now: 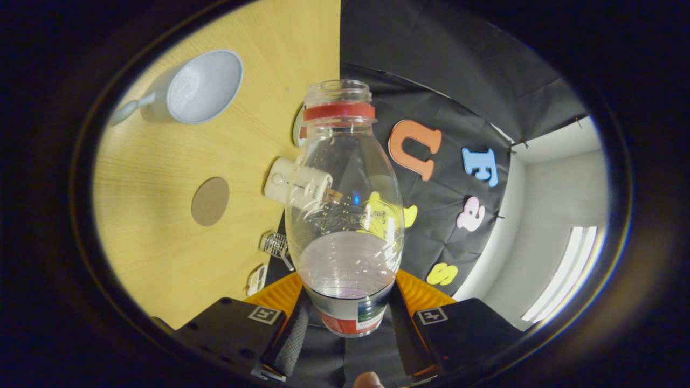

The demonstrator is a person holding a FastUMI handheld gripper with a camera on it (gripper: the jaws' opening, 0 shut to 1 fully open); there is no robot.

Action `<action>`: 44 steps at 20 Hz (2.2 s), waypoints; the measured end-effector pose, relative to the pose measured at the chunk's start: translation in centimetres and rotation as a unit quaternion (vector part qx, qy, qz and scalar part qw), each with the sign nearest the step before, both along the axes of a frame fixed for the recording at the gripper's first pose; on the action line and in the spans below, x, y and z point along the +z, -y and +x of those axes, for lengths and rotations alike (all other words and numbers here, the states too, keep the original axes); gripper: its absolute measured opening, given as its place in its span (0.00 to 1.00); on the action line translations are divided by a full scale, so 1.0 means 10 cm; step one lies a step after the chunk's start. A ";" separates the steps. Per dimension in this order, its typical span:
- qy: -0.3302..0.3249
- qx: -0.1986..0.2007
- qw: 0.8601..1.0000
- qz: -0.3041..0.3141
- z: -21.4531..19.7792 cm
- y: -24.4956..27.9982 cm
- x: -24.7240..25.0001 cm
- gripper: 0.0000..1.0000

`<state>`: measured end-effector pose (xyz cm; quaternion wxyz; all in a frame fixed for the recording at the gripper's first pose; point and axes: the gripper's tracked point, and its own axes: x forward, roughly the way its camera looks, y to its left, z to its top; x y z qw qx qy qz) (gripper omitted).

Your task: Take the bottle from table, then pour the juice into the cup, finally place the bottle on the coaster

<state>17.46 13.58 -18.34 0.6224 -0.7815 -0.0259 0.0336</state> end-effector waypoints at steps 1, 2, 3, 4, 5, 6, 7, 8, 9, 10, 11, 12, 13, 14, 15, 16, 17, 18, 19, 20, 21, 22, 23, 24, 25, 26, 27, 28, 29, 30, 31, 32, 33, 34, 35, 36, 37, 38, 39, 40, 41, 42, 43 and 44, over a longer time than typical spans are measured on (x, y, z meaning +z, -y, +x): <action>-0.005 -0.003 1.000 0.024 0.00 0.02 -0.03 0.77; -0.019 -0.007 0.998 0.056 -0.01 0.05 -0.10 0.77; -0.039 -0.015 0.995 0.089 0.01 0.08 -0.19 0.77; -0.058 -0.021 0.991 0.122 -0.01 0.11 -0.29 0.77; -0.073 -0.025 0.985 0.152 -0.04 0.12 -0.36 0.77; -0.085 -0.027 0.980 0.179 -0.08 0.11 -0.38 0.77; -0.095 -0.029 0.974 0.205 -0.12 0.10 -0.41 0.77; -0.104 -0.029 0.967 0.232 -0.15 0.09 -0.42 0.77; -0.112 -0.026 0.958 0.261 -0.16 0.09 -0.44 0.77; -0.122 -0.027 0.947 0.297 -0.19 0.08 -0.46 0.77; -0.135 -0.025 0.931 0.339 -0.22 0.06 -0.50 0.77; -0.151 -0.022 0.911 0.382 -0.27 0.01 -0.54 0.77; -0.164 -0.021 0.891 0.422 -0.31 -0.03 -0.58 0.77; -0.174 -0.017 0.873 0.455 -0.36 -0.06 -0.60 0.77; -0.182 -0.015 0.858 0.480 -0.39 -0.07 -0.60 0.77; -0.183 -0.012 0.846 0.500 -0.44 -0.07 -0.57 0.77; -0.181 -0.007 0.836 0.518 -0.47 -0.07 -0.54 0.77; -0.179 -0.005 0.826 0.535 -0.53 -0.05 -0.49 0.77; -0.175 0.001 0.814 0.554 -0.57 0.00 -0.42 0.77; -0.176 0.005 0.798 0.577 -0.61 0.02 -0.36 0.77; -0.180 0.010 0.779 0.600 -0.63 0.01 -0.32 0.77; -0.184 0.015 0.758 0.626 -0.65 0.03 -0.25 0.77; -0.189 0.019 0.733 0.654 -0.67 0.05 -0.19 0.77; -0.196 0.024 0.704 0.682 -0.70 0.08 -0.11 0.77; -0.205 0.026 0.673 0.710 -0.73 0.11 -0.05 0.77; -0.213 0.029 0.647 0.732 -0.74 0.11 0.04 0.77; -0.221 0.030 0.628 0.746 -0.74 0.12 0.11 0.77; -0.228 0.029 0.615 0.754 -0.70 0.13 0.16 0.77; -0.237 0.026 0.607 0.759 -0.63 0.15 0.18 0.76; -0.242 0.022 0.602 0.761 -0.57 0.17 0.21 0.76; -0.242 0.021 0.601 0.761 -0.47 0.18 0.27 0.76; -0.240 0.020 0.602 0.762 -0.40 0.21 0.34 0.77; -0.238 0.023 0.602 0.762 -0.32 0.20 0.40 0.76; -0.233 0.024 0.604 0.762 -0.22 0.20 0.46 0.77; -0.230 0.026 0.609 0.759 -0.09 0.17 0.49 0.77; -0.225 0.022 0.618 0.753 0.02 0.18 0.50 0.77; -0.221 0.025 0.624 0.749 0.11 0.15 0.50 0.77; -0.218 0.027 0.628 0.747 0.20 0.12 0.47 0.77; -0.219 0.031 0.632 0.743 0.30 0.07 0.43 0.77; -0.220 0.033 0.636 0.739 0.38 0.03 0.36 0.77; -0.222 0.036 0.637 0.738 0.47 -0.02 0.27 0.77; -0.228 0.035 0.634 0.738 0.55 -0.06 0.16 0.77; -0.237 0.032 0.630 0.739 0.62 -0.12 0.03 0.77; -0.246 0.033 0.626 0.739 0.68 -0.19 -0.08 0.77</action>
